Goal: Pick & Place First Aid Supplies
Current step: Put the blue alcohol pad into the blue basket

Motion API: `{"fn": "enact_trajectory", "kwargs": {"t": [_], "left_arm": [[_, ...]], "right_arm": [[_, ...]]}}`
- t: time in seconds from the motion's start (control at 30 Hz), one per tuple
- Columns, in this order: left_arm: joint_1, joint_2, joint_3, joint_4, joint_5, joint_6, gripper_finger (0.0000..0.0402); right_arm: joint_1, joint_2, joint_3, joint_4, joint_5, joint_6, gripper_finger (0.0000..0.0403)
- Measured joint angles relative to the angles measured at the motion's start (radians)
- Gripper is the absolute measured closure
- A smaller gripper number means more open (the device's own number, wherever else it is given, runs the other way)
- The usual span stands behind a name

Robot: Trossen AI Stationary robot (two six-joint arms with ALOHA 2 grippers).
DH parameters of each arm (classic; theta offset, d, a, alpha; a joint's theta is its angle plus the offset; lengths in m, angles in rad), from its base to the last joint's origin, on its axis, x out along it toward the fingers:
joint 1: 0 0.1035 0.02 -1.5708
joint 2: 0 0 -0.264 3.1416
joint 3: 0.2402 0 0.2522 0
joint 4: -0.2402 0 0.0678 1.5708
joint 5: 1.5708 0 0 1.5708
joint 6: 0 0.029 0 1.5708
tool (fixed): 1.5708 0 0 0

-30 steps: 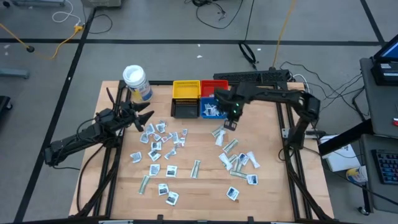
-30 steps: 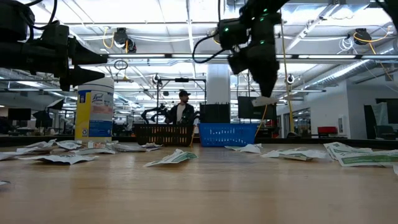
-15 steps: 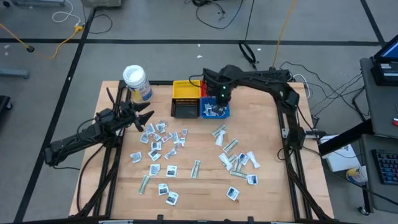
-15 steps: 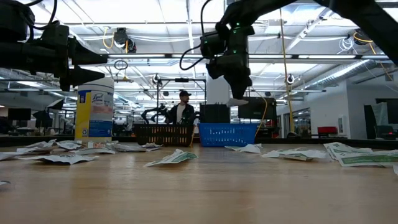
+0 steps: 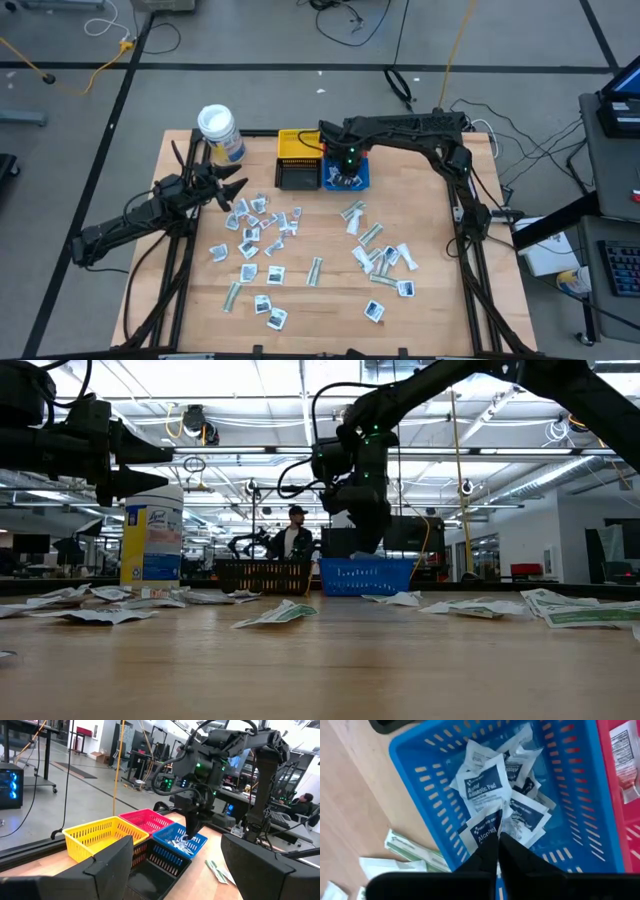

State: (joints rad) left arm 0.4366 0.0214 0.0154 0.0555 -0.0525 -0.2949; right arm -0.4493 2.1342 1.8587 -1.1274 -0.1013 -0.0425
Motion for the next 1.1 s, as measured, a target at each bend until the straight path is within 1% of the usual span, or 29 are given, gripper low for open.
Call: {"fn": "enact_trajectory", "kwargs": {"t": [0.07,0.13,0.37,0.43,0.5,0.6,0.77,0.9,1.1], "left_arm": [[0.0,0.0,0.0,0.0,0.0,0.0,0.0096],[0.0,0.0,0.0,0.0,0.0,0.0,0.0096],[0.0,0.0,0.0,0.0,0.0,0.0,0.0096],[0.0,0.0,0.0,0.0,0.0,0.0,0.0096],[0.0,0.0,0.0,0.0,0.0,0.0,0.0096],[0.0,0.0,0.0,0.0,0.0,0.0,0.0096],[0.0,0.0,0.0,0.0,0.0,0.0,0.0096],[0.0,0.0,0.0,0.0,0.0,0.0,0.0096],[0.0,0.0,0.0,0.0,0.0,0.0,0.0096]], "right_arm": [[0.002,0.0,-0.001,0.005,0.0,0.0,0.0376],[0.002,-0.001,-0.001,-0.004,-0.002,0.003,0.0347],[0.001,-0.001,-0.001,-0.02,0.0,0.0,0.0212],[0.001,-0.007,-0.001,-0.022,0.0,-0.009,0.0186],[0.002,-0.027,-0.001,-0.025,0.002,-0.019,0.017],[0.002,-0.06,-0.001,-0.031,0.024,-0.023,0.0161],[0.016,-0.136,-0.05,-0.065,0.024,-0.023,0.0166],[0.04,-0.221,-0.151,-0.055,0.026,0.018,0.0173],[0.085,-0.366,-0.33,-0.021,0.026,0.13,0.0176]]}}
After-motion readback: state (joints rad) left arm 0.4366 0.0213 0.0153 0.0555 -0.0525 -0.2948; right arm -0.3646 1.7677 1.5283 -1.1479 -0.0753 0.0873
